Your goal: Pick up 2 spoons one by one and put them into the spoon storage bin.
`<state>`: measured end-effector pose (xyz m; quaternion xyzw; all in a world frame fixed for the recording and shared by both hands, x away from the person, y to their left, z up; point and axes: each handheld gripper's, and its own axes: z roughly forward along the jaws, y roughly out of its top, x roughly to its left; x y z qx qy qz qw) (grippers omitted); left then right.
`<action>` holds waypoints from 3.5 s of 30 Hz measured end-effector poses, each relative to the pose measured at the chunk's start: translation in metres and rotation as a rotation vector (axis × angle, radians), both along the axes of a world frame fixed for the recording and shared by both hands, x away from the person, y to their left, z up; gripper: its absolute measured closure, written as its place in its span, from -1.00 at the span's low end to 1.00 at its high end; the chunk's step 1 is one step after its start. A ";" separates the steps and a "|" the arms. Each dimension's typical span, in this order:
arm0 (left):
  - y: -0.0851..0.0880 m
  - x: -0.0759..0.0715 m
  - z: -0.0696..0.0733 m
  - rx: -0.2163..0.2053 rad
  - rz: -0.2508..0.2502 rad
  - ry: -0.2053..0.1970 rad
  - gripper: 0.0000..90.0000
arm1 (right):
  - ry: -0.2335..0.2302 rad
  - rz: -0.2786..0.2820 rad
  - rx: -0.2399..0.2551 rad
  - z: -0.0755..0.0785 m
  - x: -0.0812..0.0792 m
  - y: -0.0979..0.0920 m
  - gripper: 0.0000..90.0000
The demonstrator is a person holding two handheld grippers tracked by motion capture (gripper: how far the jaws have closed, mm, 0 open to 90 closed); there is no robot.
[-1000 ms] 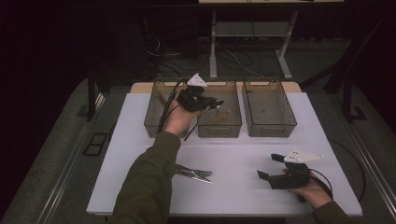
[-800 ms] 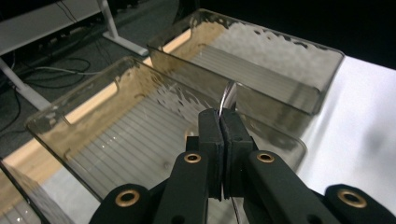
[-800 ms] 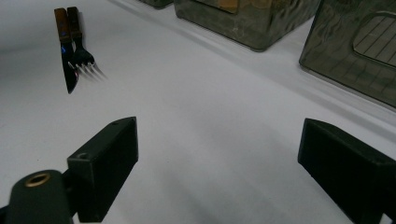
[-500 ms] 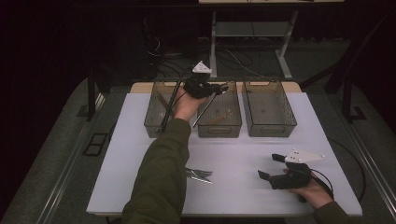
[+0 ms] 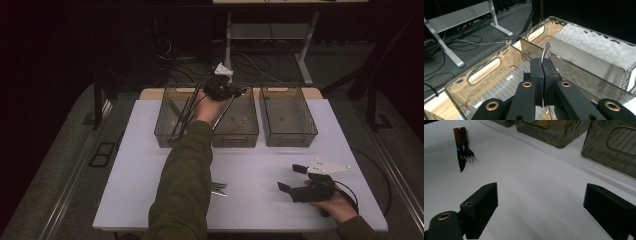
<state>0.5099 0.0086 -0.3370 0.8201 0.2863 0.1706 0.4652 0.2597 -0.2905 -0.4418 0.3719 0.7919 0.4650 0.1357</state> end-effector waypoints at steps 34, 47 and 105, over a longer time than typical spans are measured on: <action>-0.016 -0.015 -0.037 0.117 0.000 0.069 0.17 | -0.002 0.010 -0.004 0.000 0.000 0.002 -0.74; 0.009 -0.047 -0.017 0.059 -0.044 0.090 -0.09 | -0.001 0.008 -0.013 -0.001 0.000 0.003 -0.74; 0.105 -0.233 -0.088 0.160 -0.230 0.189 1.00 | 0.009 -0.005 -0.035 -0.003 0.001 0.007 -0.74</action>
